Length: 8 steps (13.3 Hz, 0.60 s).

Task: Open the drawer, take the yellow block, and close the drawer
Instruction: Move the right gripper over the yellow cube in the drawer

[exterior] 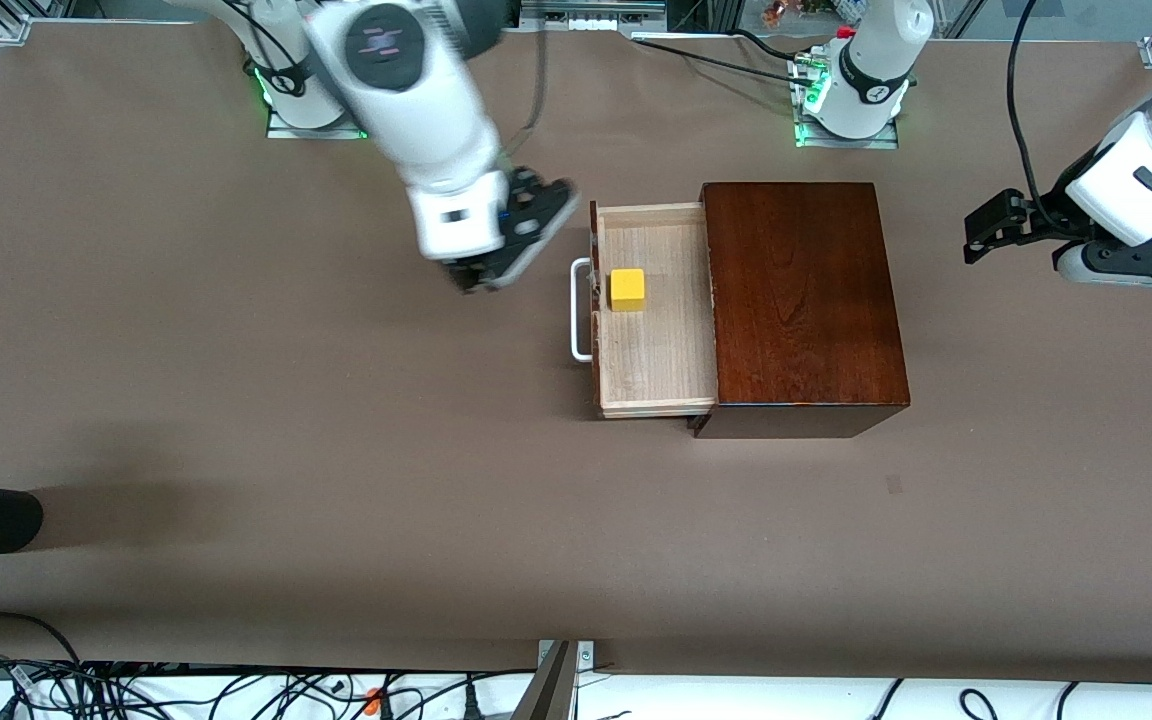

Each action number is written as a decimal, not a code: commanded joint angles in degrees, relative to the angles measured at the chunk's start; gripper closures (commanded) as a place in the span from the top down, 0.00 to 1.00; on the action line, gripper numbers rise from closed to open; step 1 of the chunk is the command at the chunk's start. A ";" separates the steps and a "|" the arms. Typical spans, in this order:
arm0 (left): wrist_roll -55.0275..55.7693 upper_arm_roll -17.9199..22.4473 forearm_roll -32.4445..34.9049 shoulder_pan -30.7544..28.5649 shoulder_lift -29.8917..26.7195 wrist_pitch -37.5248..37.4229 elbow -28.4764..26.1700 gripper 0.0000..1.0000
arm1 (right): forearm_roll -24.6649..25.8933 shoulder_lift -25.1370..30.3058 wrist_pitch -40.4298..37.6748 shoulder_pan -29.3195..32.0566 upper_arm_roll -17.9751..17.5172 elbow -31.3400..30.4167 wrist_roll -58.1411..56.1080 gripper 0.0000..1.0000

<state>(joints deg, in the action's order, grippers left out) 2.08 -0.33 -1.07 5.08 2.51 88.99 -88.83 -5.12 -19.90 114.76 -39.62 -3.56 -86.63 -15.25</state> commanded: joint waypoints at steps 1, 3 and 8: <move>-2.78 0.59 -0.69 -0.25 -1.02 0.92 -1.26 1.00 | 6.15 -7.75 3.97 -4.40 0.66 7.05 -5.57 1.00; -3.75 0.51 -0.60 -0.60 -0.93 0.75 -1.26 1.00 | 9.85 -13.73 4.32 -7.65 0.66 13.30 -5.58 1.00; -3.75 0.42 -0.60 -0.51 -0.58 0.83 -1.00 1.00 | 14.61 -21.13 3.89 -11.00 0.66 17.72 -5.58 1.00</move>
<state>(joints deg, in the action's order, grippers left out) -0.32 0.06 -1.07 4.73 2.59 89.02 -88.93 8.36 -38.19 119.97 -49.68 -3.42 -71.94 -19.65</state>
